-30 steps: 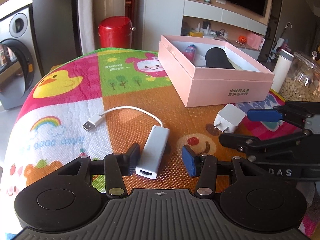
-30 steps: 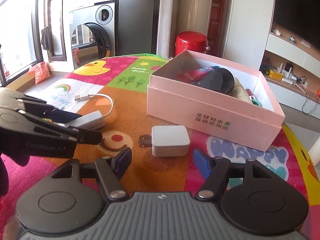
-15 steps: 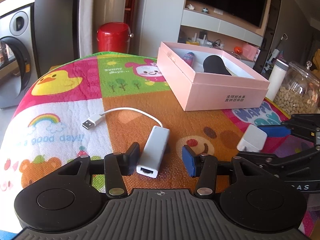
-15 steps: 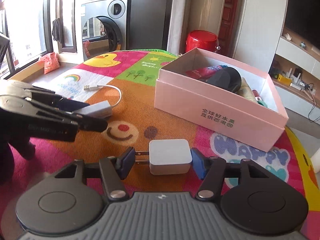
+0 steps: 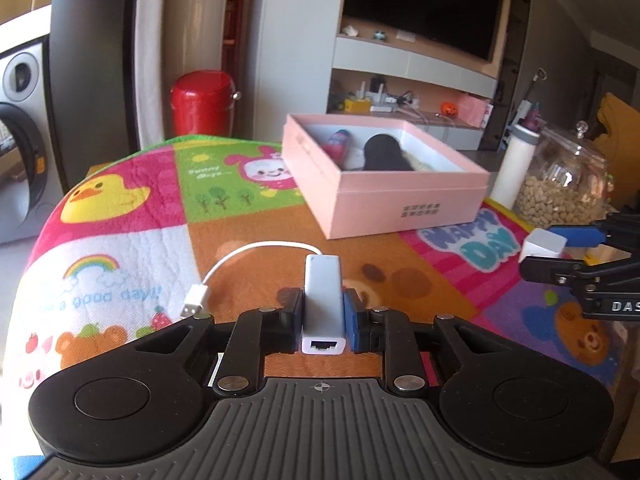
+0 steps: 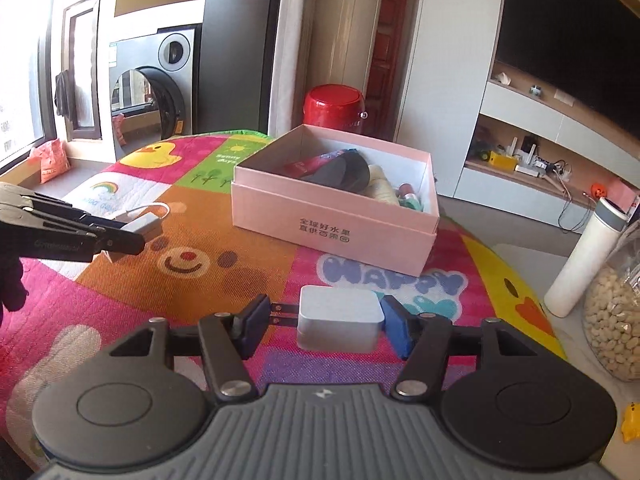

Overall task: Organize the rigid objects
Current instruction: 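Lift the white adapter with the left gripper while the right lifts the white plug cube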

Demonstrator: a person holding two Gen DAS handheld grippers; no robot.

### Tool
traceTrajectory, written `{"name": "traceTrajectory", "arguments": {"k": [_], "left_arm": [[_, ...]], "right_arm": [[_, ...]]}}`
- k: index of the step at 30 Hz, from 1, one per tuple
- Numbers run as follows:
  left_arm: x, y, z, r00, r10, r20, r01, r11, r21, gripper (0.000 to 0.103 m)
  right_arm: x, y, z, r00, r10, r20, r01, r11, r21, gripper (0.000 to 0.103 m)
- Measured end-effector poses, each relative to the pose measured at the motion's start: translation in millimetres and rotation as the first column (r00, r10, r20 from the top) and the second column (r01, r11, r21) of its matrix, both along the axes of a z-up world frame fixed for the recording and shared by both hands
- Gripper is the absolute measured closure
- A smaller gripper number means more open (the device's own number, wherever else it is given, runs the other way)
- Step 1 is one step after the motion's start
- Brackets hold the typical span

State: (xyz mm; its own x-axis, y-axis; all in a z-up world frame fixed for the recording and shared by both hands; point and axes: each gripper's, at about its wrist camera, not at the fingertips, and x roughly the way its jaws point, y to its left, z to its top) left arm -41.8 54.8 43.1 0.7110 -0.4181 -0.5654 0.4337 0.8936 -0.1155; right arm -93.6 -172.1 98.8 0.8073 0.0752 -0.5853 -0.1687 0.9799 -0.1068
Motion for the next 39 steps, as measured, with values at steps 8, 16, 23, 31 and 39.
{"name": "traceTrajectory", "arguments": {"k": [8, 16, 23, 31, 39], "left_arm": [[10, -46, 100, 0.961, -0.129, 0.246, 0.136, 0.991, -0.013, 0.08], [93, -110, 175, 0.928, -0.046, 0.369, 0.083, 0.993, -0.086, 0.083], [84, -87, 101, 0.988, -0.097, 0.116, 0.104, 0.993, -0.055, 0.083], [30, -64, 15, 0.974, -0.134, -0.183, 0.125, 0.99, -0.057, 0.083], [9, -123, -5, 0.942, -0.241, -0.232, 0.23, 0.97, -0.074, 0.083]], "right_arm": [[-16, -8, 12, 0.998, -0.013, 0.06, 0.011, 0.999, 0.036, 0.043], [-23, -15, 13, 0.995, -0.044, 0.087, 0.041, 0.998, 0.044, 0.043], [-19, -27, -8, 0.998, -0.061, 0.008, 0.06, 0.995, 0.075, 0.043], [1, -45, -28, 0.986, -0.163, -0.019, 0.164, 0.985, 0.058, 0.043], [3, -66, -50, 0.971, -0.224, -0.082, 0.229, 0.971, 0.064, 0.041]]}}
